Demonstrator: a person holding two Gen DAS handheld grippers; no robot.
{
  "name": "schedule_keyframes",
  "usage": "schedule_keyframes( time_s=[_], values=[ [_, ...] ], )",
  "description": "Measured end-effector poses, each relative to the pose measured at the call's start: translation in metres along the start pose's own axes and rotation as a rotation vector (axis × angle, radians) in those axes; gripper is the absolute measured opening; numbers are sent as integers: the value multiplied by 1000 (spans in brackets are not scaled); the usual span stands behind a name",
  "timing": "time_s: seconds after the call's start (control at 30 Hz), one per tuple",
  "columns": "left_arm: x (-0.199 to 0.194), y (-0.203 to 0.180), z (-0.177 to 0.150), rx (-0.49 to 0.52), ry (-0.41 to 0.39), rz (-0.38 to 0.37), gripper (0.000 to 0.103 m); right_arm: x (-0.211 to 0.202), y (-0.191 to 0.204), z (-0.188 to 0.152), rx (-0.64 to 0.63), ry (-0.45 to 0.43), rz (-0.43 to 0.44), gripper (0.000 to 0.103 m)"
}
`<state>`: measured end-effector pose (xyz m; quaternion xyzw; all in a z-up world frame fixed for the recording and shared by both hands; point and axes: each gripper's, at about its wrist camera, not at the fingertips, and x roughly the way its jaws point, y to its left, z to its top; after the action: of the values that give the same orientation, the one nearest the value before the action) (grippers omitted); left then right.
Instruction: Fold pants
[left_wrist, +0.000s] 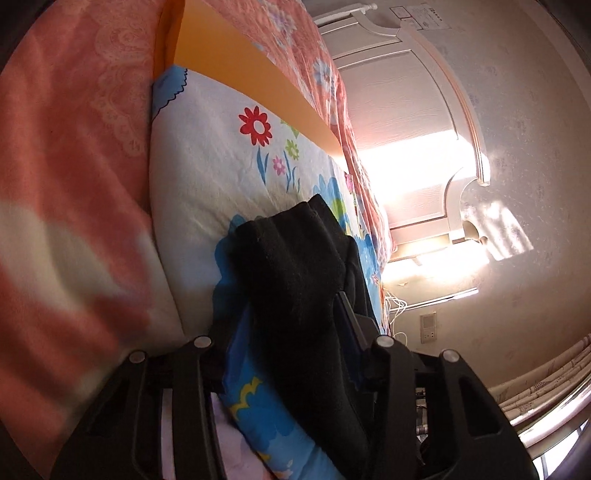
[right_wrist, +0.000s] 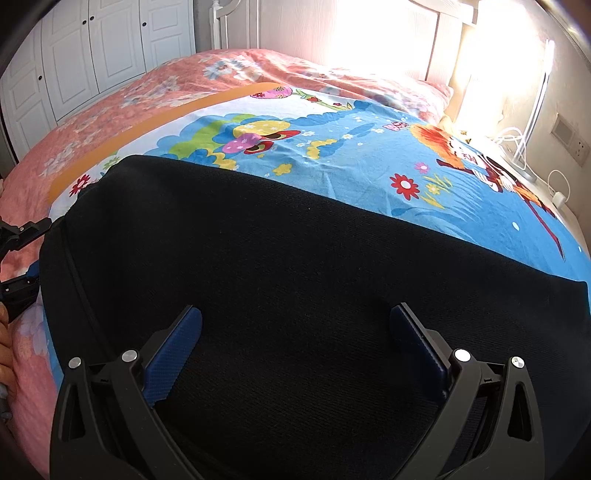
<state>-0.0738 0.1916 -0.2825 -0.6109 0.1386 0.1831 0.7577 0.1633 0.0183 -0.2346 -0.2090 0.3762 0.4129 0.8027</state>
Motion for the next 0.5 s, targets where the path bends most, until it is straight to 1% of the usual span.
schedule_keyframes(
  time_s=[0.07,0.17,0.23,0.27,0.33,0.43,0.5],
  values=[
    [9,1,7,-30,19,4,38,0,0,0,1,0,1,98],
    [21,3,17,-44,42,-3,35,0,0,0,3,-1,2,98],
    [25,4,21,-41,50,20,22,0,0,0,3,-1,3,98],
    [25,3,22,-25,49,18,21,0,0,0,3,-1,3,98],
    [20,-6,20,30,32,15,17,0,0,0,4,-1,4,98],
    [6,-34,12,135,-19,39,15,0,-1,0,9,1,11,98],
    [-5,-69,1,278,-68,108,15,0,-4,3,17,12,34,99]
  ],
)
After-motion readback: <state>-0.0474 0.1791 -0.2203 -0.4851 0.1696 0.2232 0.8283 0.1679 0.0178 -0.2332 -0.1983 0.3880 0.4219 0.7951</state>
